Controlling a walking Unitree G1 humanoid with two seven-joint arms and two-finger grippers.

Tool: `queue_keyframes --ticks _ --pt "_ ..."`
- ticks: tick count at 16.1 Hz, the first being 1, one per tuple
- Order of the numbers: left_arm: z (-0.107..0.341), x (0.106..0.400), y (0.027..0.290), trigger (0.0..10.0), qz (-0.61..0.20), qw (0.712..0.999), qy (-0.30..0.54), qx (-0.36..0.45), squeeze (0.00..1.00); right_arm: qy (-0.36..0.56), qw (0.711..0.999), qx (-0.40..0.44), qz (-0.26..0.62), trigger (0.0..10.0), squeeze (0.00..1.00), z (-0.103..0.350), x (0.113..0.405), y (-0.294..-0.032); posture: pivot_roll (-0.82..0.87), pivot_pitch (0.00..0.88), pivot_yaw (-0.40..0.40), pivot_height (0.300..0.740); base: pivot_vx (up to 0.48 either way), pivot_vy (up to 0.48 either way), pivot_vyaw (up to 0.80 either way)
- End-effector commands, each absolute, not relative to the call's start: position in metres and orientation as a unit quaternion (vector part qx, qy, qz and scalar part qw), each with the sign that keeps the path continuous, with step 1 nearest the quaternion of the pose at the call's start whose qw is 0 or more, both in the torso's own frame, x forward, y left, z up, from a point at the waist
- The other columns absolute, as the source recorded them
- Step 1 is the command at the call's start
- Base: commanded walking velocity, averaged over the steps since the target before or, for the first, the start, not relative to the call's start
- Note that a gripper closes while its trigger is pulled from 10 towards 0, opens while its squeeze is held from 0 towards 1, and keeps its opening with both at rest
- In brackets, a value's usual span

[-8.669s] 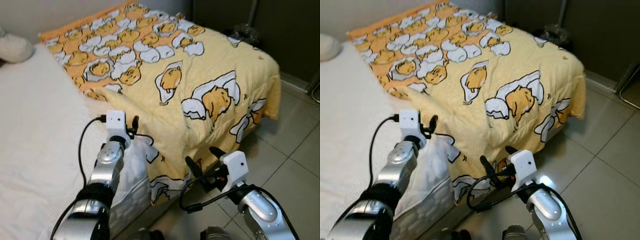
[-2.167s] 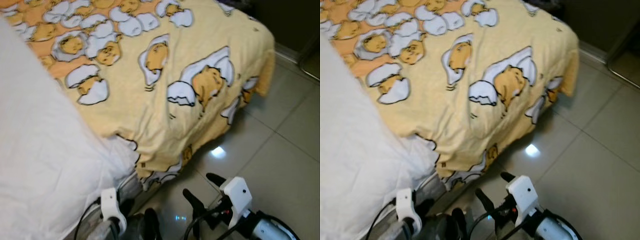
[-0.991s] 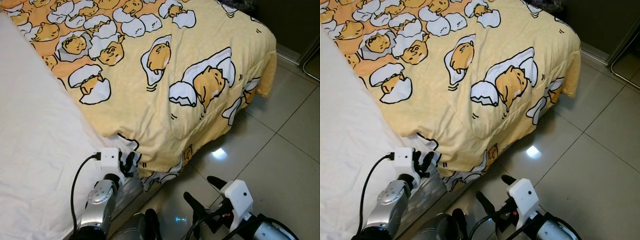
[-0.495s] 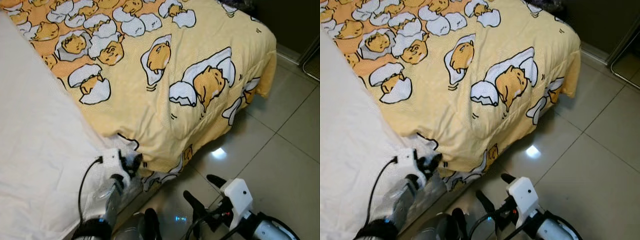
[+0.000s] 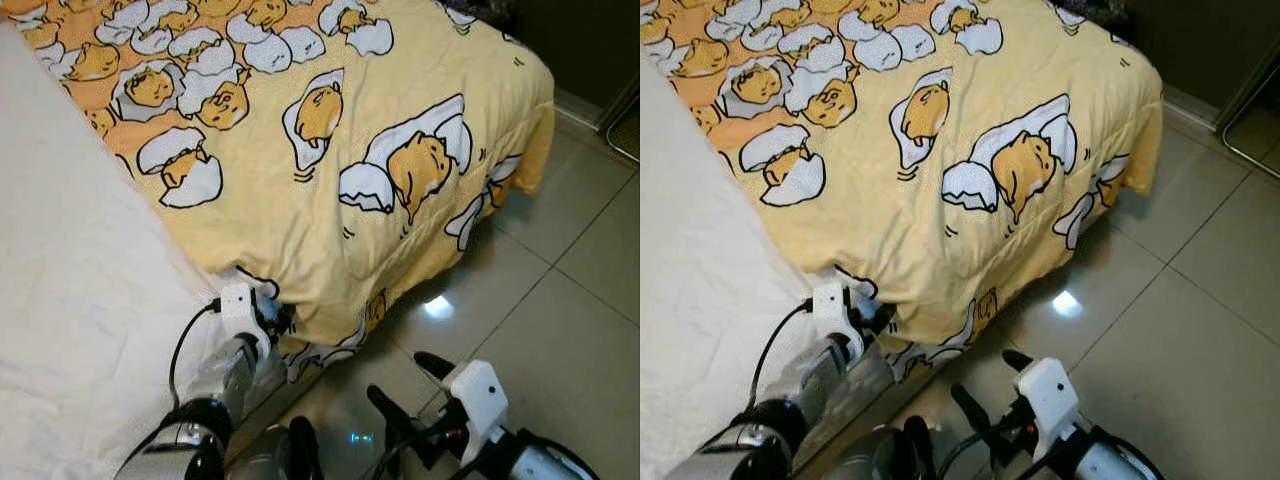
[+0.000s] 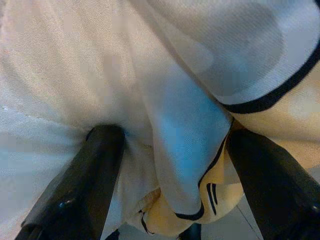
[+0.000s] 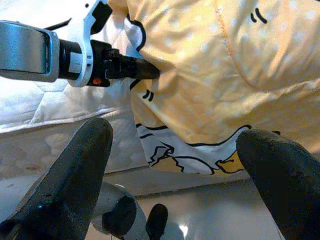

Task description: Clean up the room

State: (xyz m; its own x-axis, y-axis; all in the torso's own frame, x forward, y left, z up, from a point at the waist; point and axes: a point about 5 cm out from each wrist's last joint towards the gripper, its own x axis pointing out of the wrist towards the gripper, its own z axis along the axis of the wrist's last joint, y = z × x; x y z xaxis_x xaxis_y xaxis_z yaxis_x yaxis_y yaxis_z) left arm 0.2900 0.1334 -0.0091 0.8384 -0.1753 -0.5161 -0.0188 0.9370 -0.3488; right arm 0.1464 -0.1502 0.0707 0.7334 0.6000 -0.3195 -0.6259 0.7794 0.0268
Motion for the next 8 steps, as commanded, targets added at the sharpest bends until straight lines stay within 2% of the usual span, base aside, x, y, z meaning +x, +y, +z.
queue_keyframes --ticks 1,2,3,6,8 --pt "-0.0179 0.2825 0.1382 10.0 -0.029 0.938 0.301 -0.172 0.00 0.159 0.928 -0.036 0.334 10.0 0.00 0.0716 0.1437 -0.1476 -0.32 0.240 0.143 0.740 0.000 0.000 0.00" --pt "-0.0184 0.2820 0.1381 10.0 -0.029 0.937 0.301 -0.173 0.00 0.159 0.928 -0.036 0.335 10.0 0.00 0.0715 0.1435 -0.1474 -0.32 0.238 0.144 0.740 0.000 0.000 0.00" --pt "-0.0194 0.2810 0.1372 0.0 -0.030 0.935 0.302 -0.182 0.00 0.159 0.928 -0.036 0.335 10.0 0.00 0.0714 0.1436 -0.1470 -0.32 0.238 0.144 0.740 0.000 0.000 0.00" --pt "-0.0245 0.2763 0.1354 0.0 -0.017 0.920 0.310 -0.239 0.00 0.158 0.928 -0.038 0.334 10.0 0.00 0.0708 0.1452 -0.1470 -0.33 0.223 0.144 0.740 0.000 0.000 0.00" --pt "-0.0230 0.2778 0.1325 0.0 -0.028 0.921 0.305 -0.239 0.00 0.156 0.929 -0.040 0.333 10.0 0.00 0.0710 0.1470 -0.1482 -0.33 0.213 0.144 0.740 0.000 0.000 0.00"
